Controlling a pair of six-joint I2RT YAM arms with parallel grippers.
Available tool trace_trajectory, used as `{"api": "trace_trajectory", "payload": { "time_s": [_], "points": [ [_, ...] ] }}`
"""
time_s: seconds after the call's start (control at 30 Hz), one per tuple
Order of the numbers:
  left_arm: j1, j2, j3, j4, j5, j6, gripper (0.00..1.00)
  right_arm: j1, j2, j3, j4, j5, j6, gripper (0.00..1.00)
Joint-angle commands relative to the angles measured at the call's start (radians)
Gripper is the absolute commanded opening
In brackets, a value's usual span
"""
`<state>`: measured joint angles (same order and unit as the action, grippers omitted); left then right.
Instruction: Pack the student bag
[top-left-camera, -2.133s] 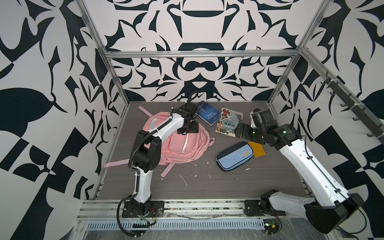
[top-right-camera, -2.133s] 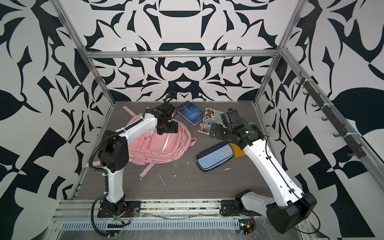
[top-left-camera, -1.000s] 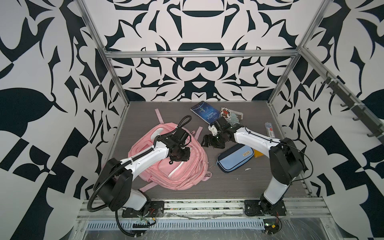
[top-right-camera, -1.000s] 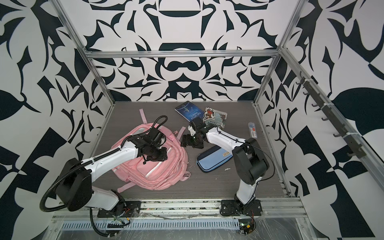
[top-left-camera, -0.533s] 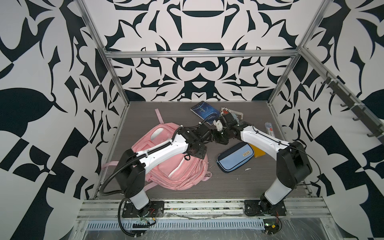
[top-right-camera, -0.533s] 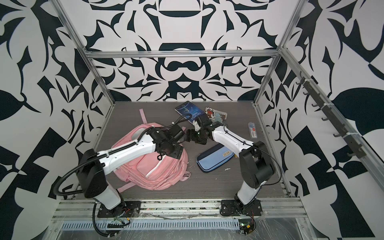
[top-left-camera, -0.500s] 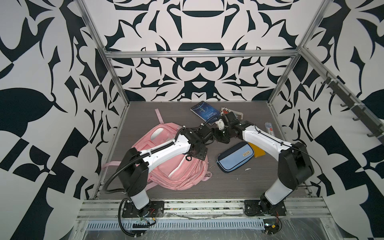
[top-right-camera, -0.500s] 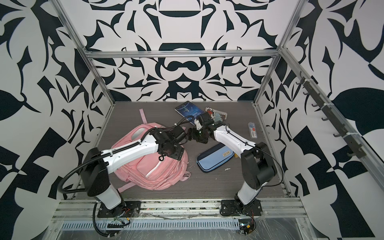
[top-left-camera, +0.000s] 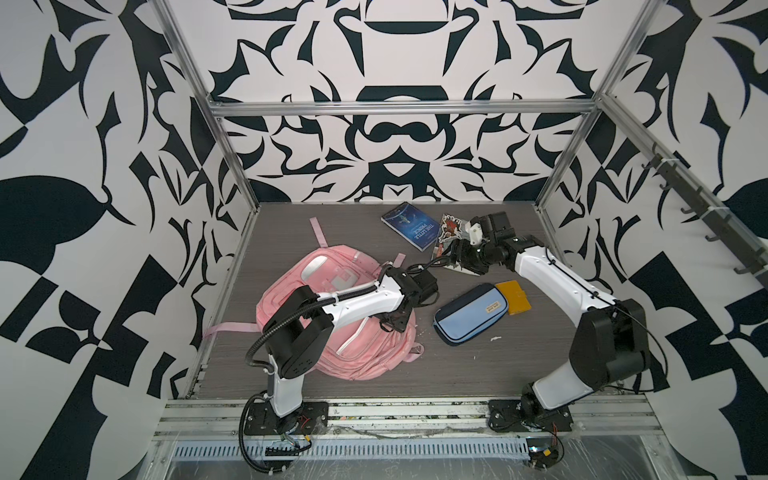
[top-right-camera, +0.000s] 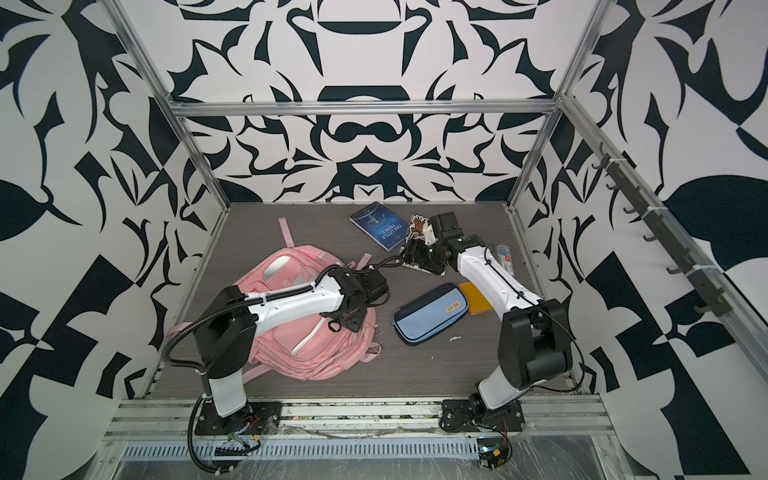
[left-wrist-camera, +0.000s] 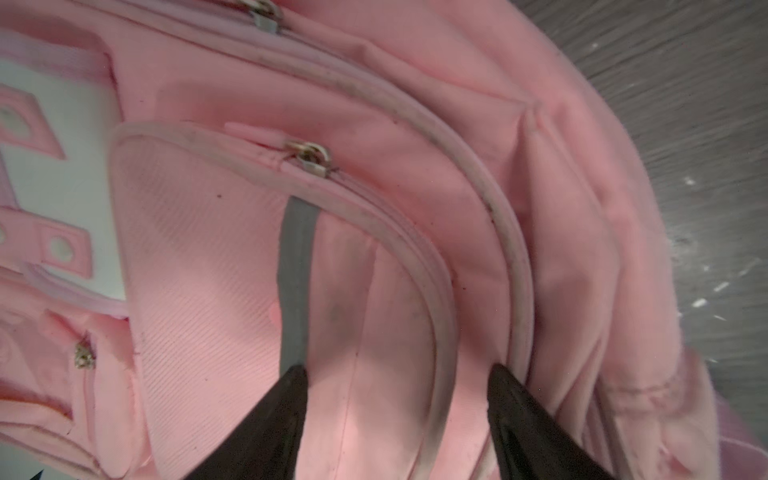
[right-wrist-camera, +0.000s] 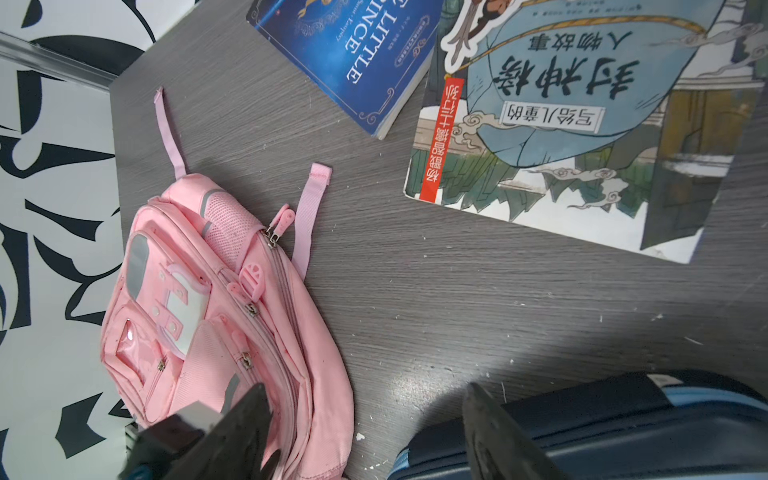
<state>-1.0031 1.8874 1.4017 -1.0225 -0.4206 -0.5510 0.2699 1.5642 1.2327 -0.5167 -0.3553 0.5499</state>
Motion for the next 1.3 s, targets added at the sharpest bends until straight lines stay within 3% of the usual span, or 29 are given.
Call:
{"api": "trace_trajectory", "payload": {
  "time_s": [0.0, 0.1, 0.17, 0.27, 0.37, 0.4, 0.6, 0.87, 1.07, 1.27],
  "points": [
    [-0.014, 0.036, 0.005, -0.055, -0.067, -0.012, 0.71, -0.001, -0.011, 0.017, 0.005, -0.004, -0.010, 0.75],
    [-0.014, 0.042, 0.001, -0.058, -0.094, -0.015, 0.64, -0.001, -0.004, 0.027, 0.005, -0.007, -0.010, 0.74],
    [-0.014, 0.032, -0.011, -0.052, -0.098, -0.015, 0.52, -0.001, -0.001, 0.033, 0.004, -0.012, -0.020, 0.74],
    [-0.014, 0.005, -0.043, -0.039, -0.099, -0.014, 0.33, 0.000, -0.007, 0.035, 0.006, -0.010, -0.040, 0.73],
    [-0.014, -0.037, -0.075, -0.025, -0.103, 0.003, 0.04, -0.001, -0.022, 0.030, 0.008, -0.002, -0.072, 0.73],
    [-0.014, -0.056, -0.086, -0.016, -0.104, 0.013, 0.00, -0.001, -0.029, 0.028, 0.007, -0.002, -0.085, 0.73],
    [-0.003, -0.268, -0.185, 0.122, 0.030, 0.133, 0.00, -0.001, -0.073, -0.017, 0.044, -0.057, -0.154, 0.73],
    [0.026, -0.667, -0.313, 0.253, 0.238, 0.297, 0.00, 0.018, -0.205, -0.192, 0.378, -0.299, -0.296, 0.79],
    [0.034, -0.788, -0.382, 0.219, 0.373, 0.338, 0.00, 0.039, -0.137, -0.190, 0.407, -0.495, -0.443, 0.78],
    [0.035, -0.812, -0.451, 0.214, 0.465, 0.286, 0.00, 0.110, 0.005, -0.139, 0.250, -0.555, -0.624, 0.76]
  ]
}}
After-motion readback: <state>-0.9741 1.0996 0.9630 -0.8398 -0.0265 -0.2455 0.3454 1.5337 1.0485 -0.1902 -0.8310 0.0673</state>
